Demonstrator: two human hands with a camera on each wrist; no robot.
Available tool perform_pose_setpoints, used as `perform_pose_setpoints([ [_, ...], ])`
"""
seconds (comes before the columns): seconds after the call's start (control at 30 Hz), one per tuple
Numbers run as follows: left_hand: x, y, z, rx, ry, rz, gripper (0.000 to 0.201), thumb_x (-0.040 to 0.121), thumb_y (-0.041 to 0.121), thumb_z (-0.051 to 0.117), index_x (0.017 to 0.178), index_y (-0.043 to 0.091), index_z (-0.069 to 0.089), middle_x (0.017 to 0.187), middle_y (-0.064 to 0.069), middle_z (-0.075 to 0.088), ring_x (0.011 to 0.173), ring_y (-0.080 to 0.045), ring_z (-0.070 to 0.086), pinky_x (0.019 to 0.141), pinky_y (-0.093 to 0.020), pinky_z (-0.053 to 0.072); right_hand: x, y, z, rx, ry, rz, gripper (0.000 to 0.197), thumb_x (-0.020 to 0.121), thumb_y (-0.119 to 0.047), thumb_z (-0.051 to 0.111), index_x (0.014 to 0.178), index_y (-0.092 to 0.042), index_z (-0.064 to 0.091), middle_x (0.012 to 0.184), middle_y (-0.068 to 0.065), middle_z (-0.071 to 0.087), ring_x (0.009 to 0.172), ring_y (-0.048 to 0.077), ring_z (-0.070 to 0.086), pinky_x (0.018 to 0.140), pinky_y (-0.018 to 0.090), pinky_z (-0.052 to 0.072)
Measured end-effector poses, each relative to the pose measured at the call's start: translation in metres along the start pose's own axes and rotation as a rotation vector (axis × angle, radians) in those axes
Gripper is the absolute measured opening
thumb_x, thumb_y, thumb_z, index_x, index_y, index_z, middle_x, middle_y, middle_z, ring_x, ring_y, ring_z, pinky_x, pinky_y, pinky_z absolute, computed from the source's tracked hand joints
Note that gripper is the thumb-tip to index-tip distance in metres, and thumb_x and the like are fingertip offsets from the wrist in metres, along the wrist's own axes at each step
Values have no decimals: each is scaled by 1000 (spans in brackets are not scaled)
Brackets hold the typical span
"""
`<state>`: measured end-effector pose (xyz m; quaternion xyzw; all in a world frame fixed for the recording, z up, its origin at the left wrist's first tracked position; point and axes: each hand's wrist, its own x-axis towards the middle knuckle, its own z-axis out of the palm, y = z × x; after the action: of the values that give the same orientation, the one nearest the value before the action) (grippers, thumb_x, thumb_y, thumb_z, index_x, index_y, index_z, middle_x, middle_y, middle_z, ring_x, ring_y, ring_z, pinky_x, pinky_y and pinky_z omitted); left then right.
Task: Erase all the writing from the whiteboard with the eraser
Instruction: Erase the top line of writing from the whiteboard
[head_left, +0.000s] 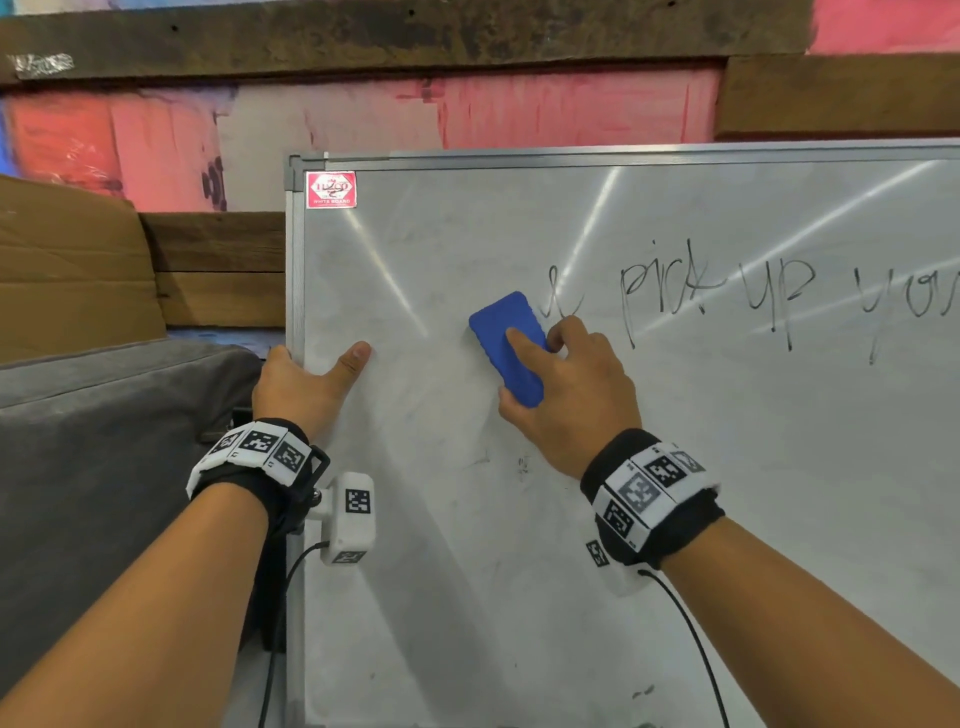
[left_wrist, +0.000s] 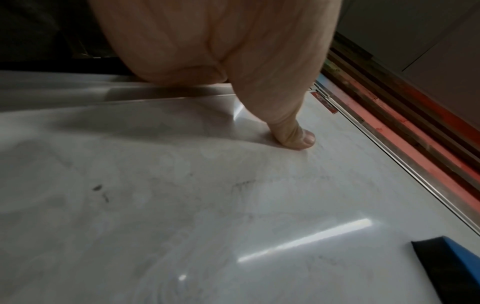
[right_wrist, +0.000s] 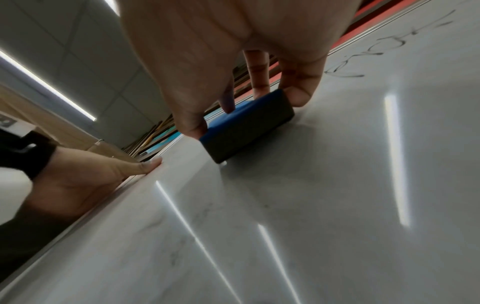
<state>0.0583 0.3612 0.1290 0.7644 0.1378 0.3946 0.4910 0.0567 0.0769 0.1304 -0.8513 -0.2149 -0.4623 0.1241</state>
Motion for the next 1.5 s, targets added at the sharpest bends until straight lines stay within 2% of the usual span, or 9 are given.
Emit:
perform_pose_setpoints([
  [0.3,-7,6,1,-16,21,-33,86,70,68,76,129,12,48,120,-5,60,106,-29,58,88,-40,48,25,7,-23,24,-3,49,54,85,-52,60,134,-31,51,106,2,44,88,24,44,65,32,48],
  [0.53,-8,10,-1,-41,24,-64,85,66,70,77,125,17,48,118,-2,62,105,-29,62,92,-45,52,0,22,-22,6,-66,3,53,83,-51,62,132,-33,53,105,0,44,86,22,43,61,30,46],
  [0.63,-10,16,1,-63,55,-55,81,69,62,79,128,20,45,116,2,59,105,-27,60,91,-40,49,15,27,-27,10,-24,28,54,83,-52,62,133,-33,52,104,1,44,86,22,43,61,30,45],
  [0.77,-9,33,4,-117,91,-22,87,65,52,77,137,26,37,126,-1,58,114,-30,58,99,-43,48,23,22,-28,31,-37,-2,54,84,-50,62,133,-32,51,104,1,42,86,22,41,61,32,48],
  [0.87,-6,54,7,67,182,22,96,70,53,71,150,33,21,146,-11,40,133,-37,39,110,-55,33,7,22,-21,12,-73,-52,56,82,-50,63,134,-31,52,105,1,44,86,22,43,57,29,43],
  [1.0,-8,88,15,271,294,276,77,76,49,64,146,37,33,151,-7,29,140,-32,27,112,-55,22,-3,33,-18,-9,-38,-54,54,80,-50,65,130,-32,56,101,0,46,82,22,44,52,26,37],
  [1.13,-5,123,33,429,170,572,57,87,41,57,142,31,45,157,-4,31,145,-26,23,110,-53,22,18,37,-29,23,1,24,55,82,-53,62,132,-33,52,102,-1,44,85,20,41,56,28,43],
  [1.23,-4,149,50,503,79,755,57,89,38,44,145,27,44,156,-4,34,145,-27,27,108,-53,24,22,32,-30,34,-17,15,55,83,-52,61,133,-32,51,103,-1,42,87,20,41,57,28,43],
  [1.5,9,181,80,646,2,877,57,94,27,41,150,28,33,161,0,24,148,-29,19,107,-57,24,-12,57,-21,28,38,-16,53,76,-49,68,125,-31,60,101,0,49,80,22,47,50,24,37],
])
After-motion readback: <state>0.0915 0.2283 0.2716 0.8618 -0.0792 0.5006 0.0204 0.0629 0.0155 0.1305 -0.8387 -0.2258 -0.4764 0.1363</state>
